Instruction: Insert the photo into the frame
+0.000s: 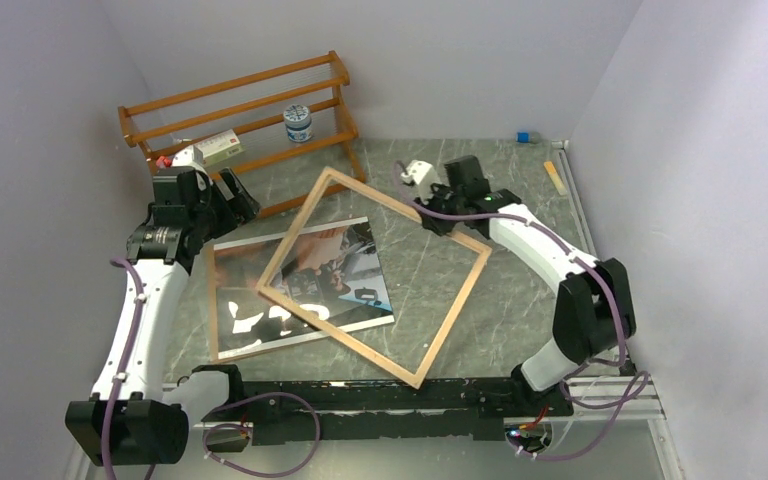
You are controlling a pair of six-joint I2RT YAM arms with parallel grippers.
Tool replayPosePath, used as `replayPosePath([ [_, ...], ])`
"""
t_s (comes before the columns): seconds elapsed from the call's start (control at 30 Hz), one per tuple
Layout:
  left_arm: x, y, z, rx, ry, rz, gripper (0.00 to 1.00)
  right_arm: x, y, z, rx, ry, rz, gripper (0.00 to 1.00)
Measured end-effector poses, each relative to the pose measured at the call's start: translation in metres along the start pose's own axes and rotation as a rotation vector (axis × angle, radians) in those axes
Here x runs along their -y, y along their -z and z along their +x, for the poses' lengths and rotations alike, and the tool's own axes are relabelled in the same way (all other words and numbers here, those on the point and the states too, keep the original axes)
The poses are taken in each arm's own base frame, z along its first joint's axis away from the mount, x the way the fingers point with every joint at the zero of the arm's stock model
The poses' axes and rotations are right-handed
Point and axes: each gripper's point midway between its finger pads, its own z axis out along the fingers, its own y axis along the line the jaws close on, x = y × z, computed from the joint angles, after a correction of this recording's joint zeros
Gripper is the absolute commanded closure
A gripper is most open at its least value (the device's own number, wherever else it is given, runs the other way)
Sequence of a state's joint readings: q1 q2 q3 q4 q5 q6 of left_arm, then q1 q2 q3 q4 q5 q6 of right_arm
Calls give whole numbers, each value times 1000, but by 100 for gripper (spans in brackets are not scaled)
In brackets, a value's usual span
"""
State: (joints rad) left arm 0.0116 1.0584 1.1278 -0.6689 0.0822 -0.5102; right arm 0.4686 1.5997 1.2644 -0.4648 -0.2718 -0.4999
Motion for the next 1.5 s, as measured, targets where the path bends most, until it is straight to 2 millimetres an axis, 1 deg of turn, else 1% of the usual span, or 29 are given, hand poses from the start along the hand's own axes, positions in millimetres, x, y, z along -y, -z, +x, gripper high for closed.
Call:
replayPosePath([
  [0.03, 0, -2, 0, -3, 3, 1, 11, 8, 5, 13, -4, -42, 27, 100],
  [0.23, 4, -6, -1, -6, 10, 16, 11, 58, 30, 72, -3, -255, 211, 100],
  [0.33, 5, -8, -1, -9, 11, 24, 12, 79, 41, 97, 8, -341, 313, 100],
  [0.47, 6, -12, -1, -14, 25, 25, 12, 103, 55, 124, 24, -429, 441, 100],
  [0.6, 6, -17, 2, -23, 34, 27, 12, 119, 64, 147, 19, -491, 536, 100],
  [0.7, 5, -20, 3, -30, 36, 27, 12, 123, 67, 160, 13, -520, 572, 100],
  [0.87, 6, -27, 7, -47, 46, 34, 12, 124, 65, 181, -9, -562, 595, 100],
  [0.97, 6, -32, 10, -63, 59, 34, 13, 120, 65, 196, -27, -577, 610, 100],
  [1.03, 5, -36, 13, -77, 66, 35, 13, 117, 63, 204, -46, -581, 613, 92],
  [1.1, 6, -40, 16, -92, 69, 37, 13, 116, 60, 210, -63, -582, 612, 87],
  [1.3, 6, -51, 21, -122, 81, 40, 13, 121, 48, 229, -144, -602, 622, 84],
  [1.37, 5, -52, 22, -129, 82, 39, 13, 124, 44, 237, -182, -605, 629, 80],
  [1.5, 5, -54, 23, -135, 83, 38, 13, 124, 40, 249, -244, -622, 627, 60],
])
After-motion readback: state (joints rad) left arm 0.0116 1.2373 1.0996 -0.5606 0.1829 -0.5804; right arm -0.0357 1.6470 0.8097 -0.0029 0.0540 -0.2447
